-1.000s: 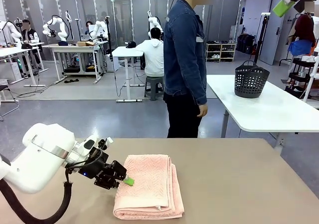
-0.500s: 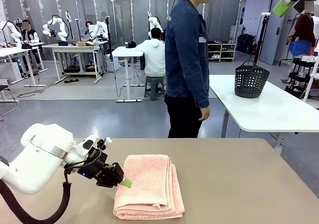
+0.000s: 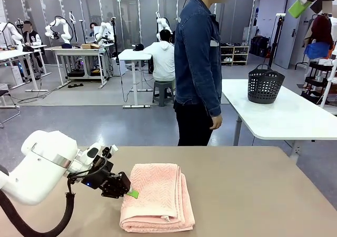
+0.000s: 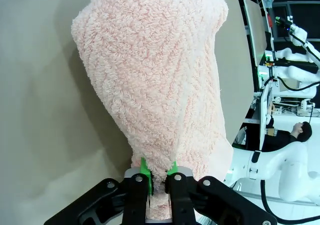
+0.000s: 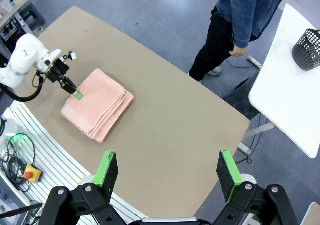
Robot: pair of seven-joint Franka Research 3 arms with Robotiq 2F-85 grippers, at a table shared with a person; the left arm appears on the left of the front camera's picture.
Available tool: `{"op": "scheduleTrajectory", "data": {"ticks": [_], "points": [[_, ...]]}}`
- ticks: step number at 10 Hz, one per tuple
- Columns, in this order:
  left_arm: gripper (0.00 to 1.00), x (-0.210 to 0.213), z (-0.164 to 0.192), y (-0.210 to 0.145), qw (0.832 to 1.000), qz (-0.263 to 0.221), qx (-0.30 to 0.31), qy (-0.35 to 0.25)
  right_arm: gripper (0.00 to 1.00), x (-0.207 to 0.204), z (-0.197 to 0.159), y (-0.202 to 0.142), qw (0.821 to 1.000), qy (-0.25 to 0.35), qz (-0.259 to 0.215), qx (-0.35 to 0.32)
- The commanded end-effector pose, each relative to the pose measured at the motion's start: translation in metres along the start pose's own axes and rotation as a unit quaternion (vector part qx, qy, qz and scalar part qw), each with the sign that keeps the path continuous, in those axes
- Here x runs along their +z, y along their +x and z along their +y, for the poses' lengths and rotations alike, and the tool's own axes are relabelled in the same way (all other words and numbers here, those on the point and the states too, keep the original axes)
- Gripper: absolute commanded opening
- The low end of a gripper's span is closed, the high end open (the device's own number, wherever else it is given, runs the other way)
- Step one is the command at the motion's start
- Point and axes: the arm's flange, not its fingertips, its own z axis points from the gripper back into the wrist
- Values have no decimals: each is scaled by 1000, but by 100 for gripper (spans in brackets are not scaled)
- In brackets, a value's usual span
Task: Fold the towel.
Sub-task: Pick up the 100 cm Hotel Towel and place it on the left side of the table.
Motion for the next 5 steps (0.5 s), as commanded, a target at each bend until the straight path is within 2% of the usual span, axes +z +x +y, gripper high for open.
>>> {"op": "scheduleTrajectory", "data": {"ticks": [1,4,5], "points": [[0,-1,1,1,1000,0,0,-1,100,1,-2,0,1000,0,5,4],[0,-1,1,1,1000,0,0,-1,100,1,-2,0,1000,0,5,4],[13,0,0,0,1000,0,0,0,100,1,-2,0,1000,0,5,4]]}}
